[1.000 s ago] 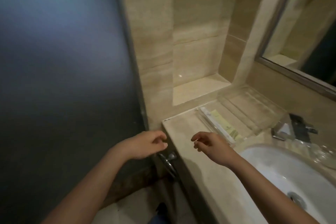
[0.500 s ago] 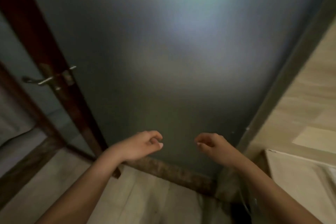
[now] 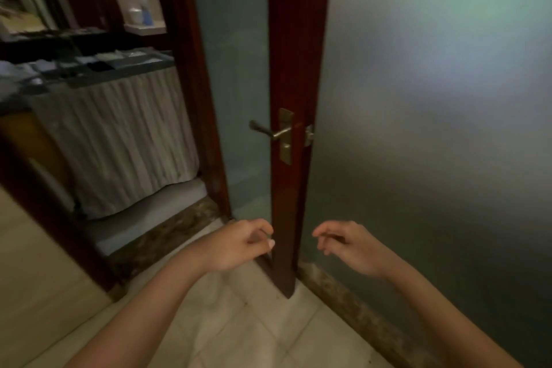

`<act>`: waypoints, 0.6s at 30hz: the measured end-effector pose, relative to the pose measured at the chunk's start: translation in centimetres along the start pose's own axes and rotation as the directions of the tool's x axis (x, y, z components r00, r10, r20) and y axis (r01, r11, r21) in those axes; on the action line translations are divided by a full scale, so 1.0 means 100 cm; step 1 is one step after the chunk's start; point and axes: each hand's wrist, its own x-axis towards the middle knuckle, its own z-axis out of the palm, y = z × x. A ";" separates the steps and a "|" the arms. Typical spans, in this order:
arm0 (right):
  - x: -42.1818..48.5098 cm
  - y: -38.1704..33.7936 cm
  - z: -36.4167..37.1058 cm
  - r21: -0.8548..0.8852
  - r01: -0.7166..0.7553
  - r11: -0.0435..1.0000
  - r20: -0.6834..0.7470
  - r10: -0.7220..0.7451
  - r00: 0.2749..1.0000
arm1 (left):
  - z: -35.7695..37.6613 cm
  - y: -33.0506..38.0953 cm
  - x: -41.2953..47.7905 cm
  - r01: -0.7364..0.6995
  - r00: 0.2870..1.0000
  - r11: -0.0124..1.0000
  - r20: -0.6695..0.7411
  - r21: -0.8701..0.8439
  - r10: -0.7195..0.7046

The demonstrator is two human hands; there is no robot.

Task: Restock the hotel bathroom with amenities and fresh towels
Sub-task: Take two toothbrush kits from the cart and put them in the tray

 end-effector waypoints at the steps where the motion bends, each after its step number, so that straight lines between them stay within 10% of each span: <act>1: 0.016 -0.013 0.010 0.008 0.014 1.000 0.009 -0.014 1.000 | -0.013 -0.013 -0.007 0.005 1.000 1.000 -0.029 0.001 -0.005; 18: 0.279 -0.139 0.087 0.084 0.309 0.947 0.268 -0.320 0.909 | -0.163 -0.181 -0.007 0.277 0.889 0.953 -0.343 -0.121 -0.303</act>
